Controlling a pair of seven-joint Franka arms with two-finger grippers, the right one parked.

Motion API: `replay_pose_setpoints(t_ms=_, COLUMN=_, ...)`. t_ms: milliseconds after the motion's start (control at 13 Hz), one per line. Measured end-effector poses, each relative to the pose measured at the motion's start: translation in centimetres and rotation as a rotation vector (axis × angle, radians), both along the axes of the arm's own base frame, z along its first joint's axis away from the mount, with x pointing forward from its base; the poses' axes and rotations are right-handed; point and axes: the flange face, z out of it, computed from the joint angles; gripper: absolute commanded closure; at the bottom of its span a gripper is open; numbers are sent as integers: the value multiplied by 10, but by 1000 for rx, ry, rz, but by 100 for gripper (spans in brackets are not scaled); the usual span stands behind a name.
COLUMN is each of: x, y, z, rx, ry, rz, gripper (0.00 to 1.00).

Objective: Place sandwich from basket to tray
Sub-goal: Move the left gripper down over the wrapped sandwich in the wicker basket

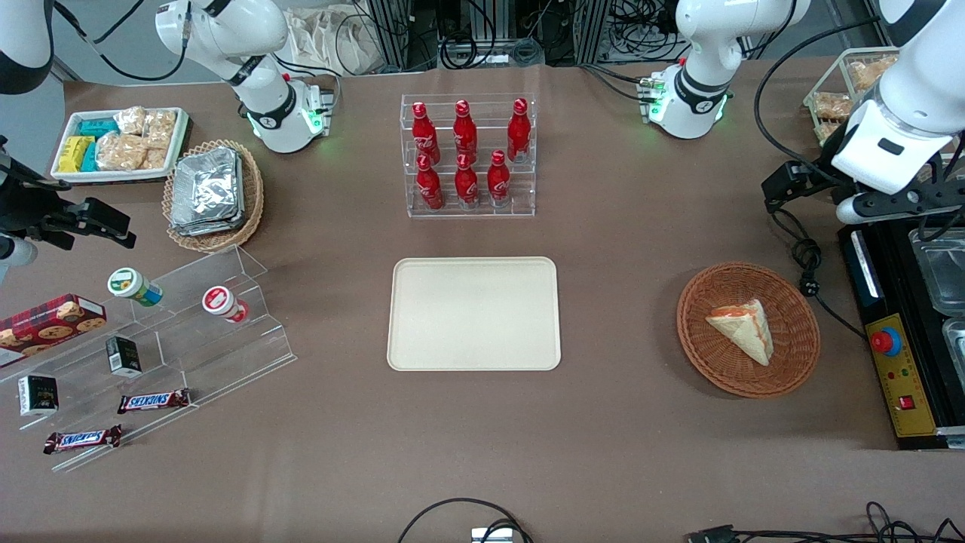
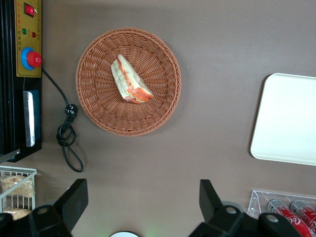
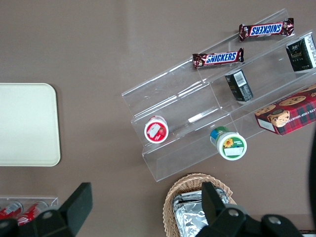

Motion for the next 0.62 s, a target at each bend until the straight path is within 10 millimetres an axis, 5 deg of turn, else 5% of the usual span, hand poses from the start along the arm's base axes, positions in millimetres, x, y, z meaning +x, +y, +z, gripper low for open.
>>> replay_pose_setpoints(t_ms=385, x=4, y=2, z=0, rx=24, ry=-29, rz=-2, gripper=0)
replay_pose_setpoints(t_ms=615, x=11, y=10, z=-19, rx=85, ry=-29, rz=-6, gripper=0)
